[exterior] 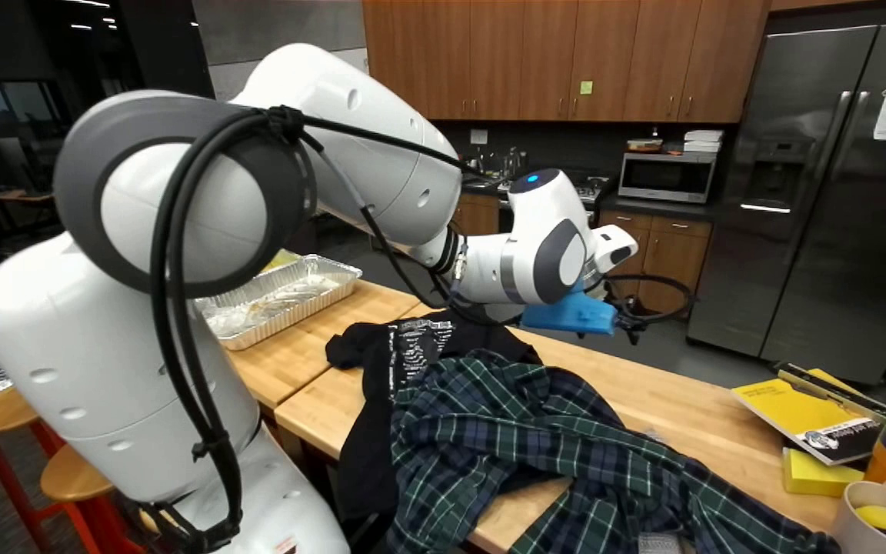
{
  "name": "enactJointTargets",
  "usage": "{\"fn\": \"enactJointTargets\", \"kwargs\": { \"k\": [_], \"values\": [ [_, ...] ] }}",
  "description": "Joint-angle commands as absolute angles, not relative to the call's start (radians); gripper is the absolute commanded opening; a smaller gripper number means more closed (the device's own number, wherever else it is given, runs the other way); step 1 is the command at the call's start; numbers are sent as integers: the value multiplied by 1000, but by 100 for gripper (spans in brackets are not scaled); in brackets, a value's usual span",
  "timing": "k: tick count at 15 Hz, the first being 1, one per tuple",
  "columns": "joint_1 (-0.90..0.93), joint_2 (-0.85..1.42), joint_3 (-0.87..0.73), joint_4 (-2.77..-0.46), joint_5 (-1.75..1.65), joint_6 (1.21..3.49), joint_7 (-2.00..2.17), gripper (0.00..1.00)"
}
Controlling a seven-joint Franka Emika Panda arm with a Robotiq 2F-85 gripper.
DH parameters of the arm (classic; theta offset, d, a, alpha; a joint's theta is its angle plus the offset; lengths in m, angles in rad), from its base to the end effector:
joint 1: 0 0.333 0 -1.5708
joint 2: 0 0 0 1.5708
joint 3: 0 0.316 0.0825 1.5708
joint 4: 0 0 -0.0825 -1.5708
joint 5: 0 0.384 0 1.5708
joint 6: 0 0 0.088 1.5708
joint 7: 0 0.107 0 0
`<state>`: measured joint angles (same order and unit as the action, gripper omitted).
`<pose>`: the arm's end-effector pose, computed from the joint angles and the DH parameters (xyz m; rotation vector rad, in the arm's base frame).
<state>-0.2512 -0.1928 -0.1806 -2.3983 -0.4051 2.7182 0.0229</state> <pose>0.4649 -0.2009 0.4441 2.7458 -0.1833 0.6359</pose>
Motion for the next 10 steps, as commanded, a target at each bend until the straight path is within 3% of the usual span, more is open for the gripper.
{"fn": "enactJointTargets", "kwargs": {
  "k": [1, 10],
  "values": [
    [-194, -250, -134, -2490, -405, 2767, -72, 100],
    [-46, -192, -60, -2504, -388, 2775, -380, 100]
  ]
}}
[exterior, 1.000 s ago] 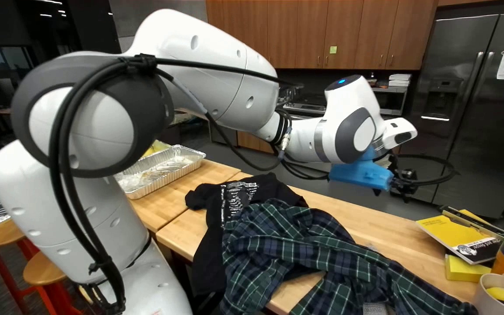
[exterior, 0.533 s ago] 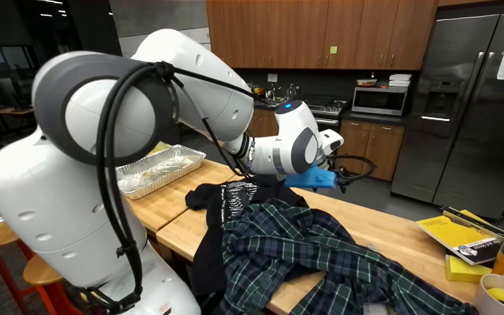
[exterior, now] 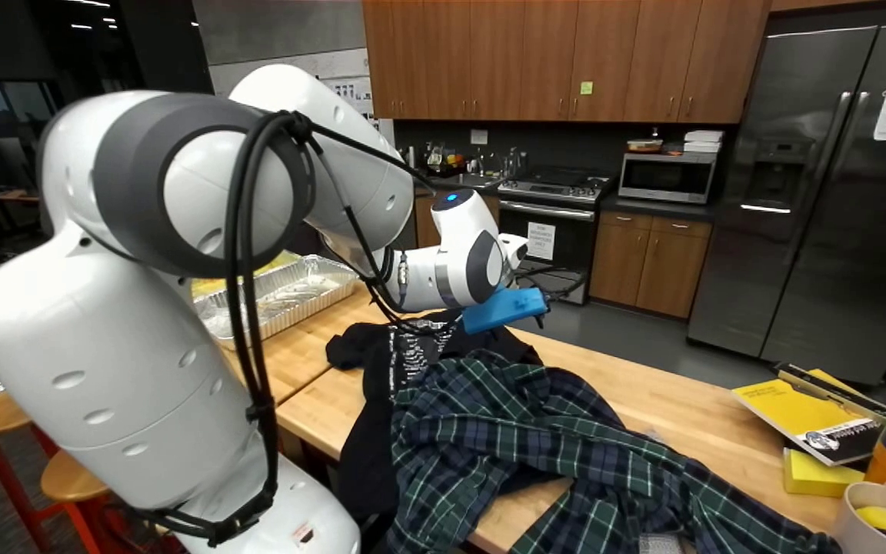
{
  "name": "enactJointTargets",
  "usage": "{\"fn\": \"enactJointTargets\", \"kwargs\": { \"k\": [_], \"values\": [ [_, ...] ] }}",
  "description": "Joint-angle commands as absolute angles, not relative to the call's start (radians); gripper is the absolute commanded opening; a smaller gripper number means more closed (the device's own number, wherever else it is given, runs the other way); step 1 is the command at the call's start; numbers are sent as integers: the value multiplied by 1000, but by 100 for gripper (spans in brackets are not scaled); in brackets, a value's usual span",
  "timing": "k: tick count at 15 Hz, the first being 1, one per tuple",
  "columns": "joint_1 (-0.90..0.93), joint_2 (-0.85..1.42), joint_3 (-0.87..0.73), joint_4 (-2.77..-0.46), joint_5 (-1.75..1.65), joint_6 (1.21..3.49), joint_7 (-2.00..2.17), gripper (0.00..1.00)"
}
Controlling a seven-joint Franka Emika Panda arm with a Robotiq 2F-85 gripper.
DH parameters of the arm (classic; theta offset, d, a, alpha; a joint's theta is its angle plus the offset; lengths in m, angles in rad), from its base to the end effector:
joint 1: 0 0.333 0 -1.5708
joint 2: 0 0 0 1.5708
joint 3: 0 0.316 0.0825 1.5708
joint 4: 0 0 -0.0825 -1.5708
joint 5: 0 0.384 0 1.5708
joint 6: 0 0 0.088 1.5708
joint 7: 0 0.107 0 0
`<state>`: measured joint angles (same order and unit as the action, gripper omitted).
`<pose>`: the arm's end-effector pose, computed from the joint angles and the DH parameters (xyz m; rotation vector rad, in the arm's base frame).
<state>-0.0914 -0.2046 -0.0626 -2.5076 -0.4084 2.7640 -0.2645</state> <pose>0.4782 -0.0575 0.4046 2.7044 0.6252 0.5647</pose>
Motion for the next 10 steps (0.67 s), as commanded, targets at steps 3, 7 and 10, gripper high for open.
{"fn": "enactJointTargets", "kwargs": {
  "k": [3, 7, 10],
  "values": [
    [17, -180, -53, -2494, -357, 2767, -514, 100],
    [121, -159, -50, -2472, -236, 2755, -739, 100],
    [188, -122, -41, -2446, -114, 2724, -929, 100]
  ]
}}
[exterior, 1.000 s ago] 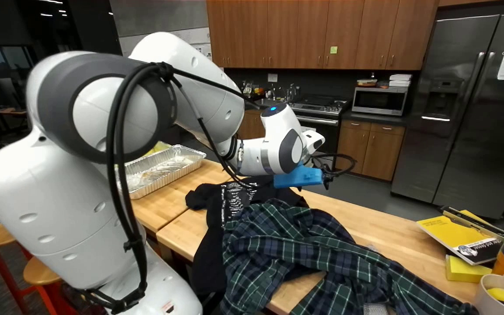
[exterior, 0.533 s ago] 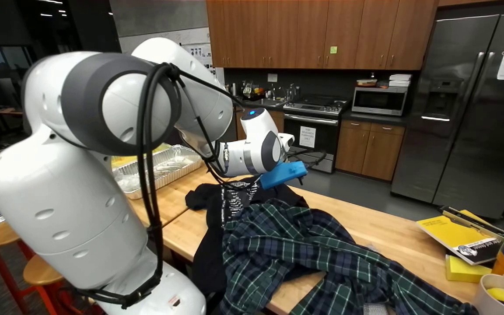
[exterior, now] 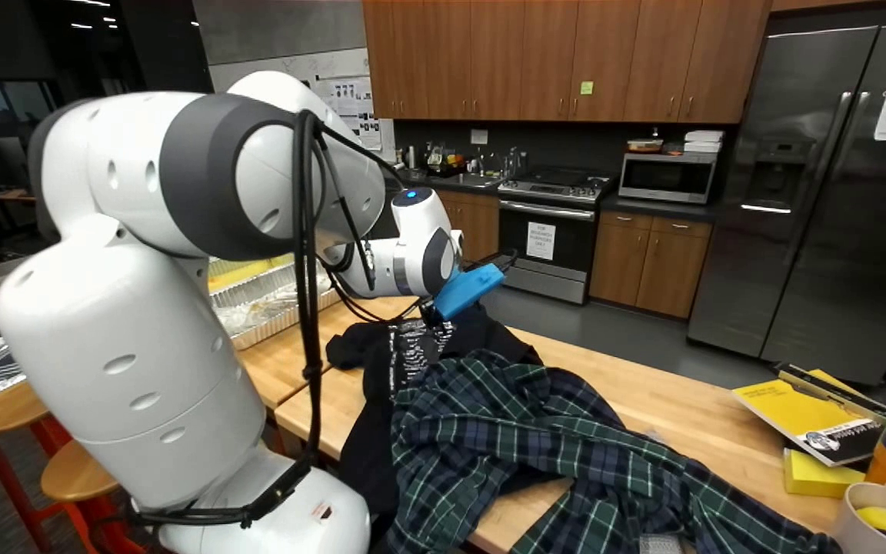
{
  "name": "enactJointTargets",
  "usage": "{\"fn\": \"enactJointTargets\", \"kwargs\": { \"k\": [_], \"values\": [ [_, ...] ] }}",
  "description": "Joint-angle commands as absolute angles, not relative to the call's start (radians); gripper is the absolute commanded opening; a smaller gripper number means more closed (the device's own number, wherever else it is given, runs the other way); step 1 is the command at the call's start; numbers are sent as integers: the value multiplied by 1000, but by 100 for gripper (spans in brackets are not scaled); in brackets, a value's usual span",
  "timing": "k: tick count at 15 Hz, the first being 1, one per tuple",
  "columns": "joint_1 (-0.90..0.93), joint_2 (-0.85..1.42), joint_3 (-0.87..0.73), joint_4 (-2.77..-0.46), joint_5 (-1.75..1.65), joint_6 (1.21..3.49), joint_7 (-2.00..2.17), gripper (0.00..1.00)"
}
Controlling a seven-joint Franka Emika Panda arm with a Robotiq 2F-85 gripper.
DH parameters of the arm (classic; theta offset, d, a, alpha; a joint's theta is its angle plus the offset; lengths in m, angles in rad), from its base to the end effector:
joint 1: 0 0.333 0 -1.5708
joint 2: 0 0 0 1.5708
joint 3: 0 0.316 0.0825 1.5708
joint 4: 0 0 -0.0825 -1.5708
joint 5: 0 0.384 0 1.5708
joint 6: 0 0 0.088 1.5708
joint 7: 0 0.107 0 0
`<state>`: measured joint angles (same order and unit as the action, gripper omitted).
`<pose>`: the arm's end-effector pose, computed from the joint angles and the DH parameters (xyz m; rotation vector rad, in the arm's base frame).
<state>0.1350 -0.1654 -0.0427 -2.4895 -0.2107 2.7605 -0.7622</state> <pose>0.4874 0.0538 0.3953 2.4729 1.4026 0.5400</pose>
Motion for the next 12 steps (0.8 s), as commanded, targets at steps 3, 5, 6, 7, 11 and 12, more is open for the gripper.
{"fn": "enactJointTargets", "kwargs": {
  "k": [3, 5, 6, 7, 11, 12],
  "values": [
    [218, -68, -33, -2406, 27, 2657, -1154, 100],
    [188, -36, -14, -2369, 42, 2541, -1230, 100],
    [160, -21, -5, -2350, -22, 2482, -1172, 100],
    [134, -13, -3, -2339, -102, 2440, -1081, 100],
    [71, -18, -12, -2330, -303, 2347, -842, 100],
    [59, -19, -12, -2328, -335, 2329, -808, 100]
  ]
}}
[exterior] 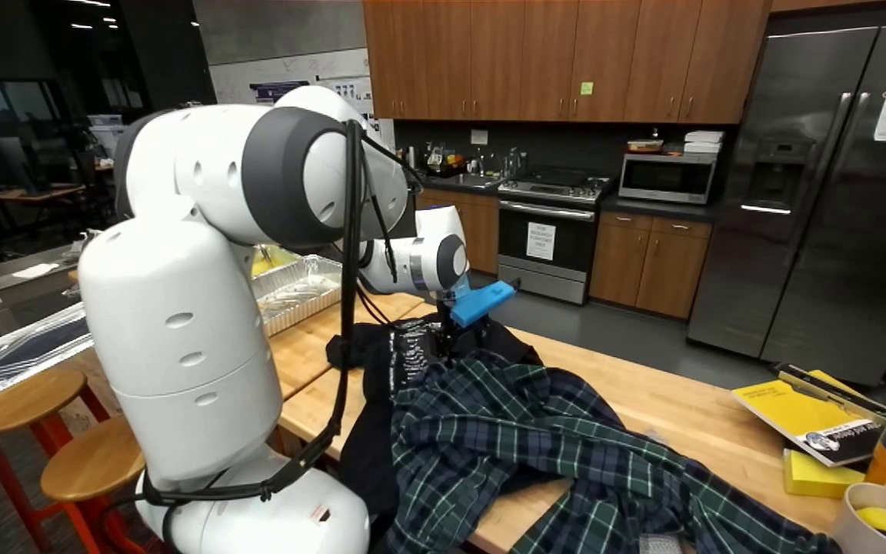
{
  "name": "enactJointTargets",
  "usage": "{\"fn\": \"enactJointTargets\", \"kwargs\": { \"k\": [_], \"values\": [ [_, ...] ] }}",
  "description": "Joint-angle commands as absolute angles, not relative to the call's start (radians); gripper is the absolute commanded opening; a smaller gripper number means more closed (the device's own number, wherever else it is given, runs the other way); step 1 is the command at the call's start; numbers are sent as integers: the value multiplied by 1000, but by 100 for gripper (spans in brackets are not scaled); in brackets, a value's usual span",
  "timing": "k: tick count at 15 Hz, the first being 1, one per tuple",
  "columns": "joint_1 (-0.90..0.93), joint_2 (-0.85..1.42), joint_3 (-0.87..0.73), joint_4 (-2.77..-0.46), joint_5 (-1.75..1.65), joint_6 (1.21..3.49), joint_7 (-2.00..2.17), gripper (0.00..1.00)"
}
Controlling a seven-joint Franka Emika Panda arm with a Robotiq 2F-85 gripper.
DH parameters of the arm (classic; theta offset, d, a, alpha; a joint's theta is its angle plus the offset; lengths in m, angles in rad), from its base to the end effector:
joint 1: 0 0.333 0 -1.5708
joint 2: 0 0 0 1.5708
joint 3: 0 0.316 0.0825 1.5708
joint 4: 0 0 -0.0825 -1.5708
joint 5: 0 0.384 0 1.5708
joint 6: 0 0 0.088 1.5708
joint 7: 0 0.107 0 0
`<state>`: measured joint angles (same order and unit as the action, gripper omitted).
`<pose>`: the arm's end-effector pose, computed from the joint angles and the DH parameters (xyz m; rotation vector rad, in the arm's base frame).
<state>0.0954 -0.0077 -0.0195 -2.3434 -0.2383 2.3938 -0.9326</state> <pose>0.5071 0.0366 0.3417 2.4653 1.6487 -0.0248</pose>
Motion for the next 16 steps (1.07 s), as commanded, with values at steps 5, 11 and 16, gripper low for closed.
{"fn": "enactJointTargets", "kwargs": {
  "k": [5, 11, 16],
  "values": [
    [34, 40, -6, -2296, -331, 2328, -852, 100],
    [39, 116, 22, -2252, -335, 2360, -893, 97],
    [33, 142, 36, -2225, -329, 2383, -932, 58]
  ]
}}
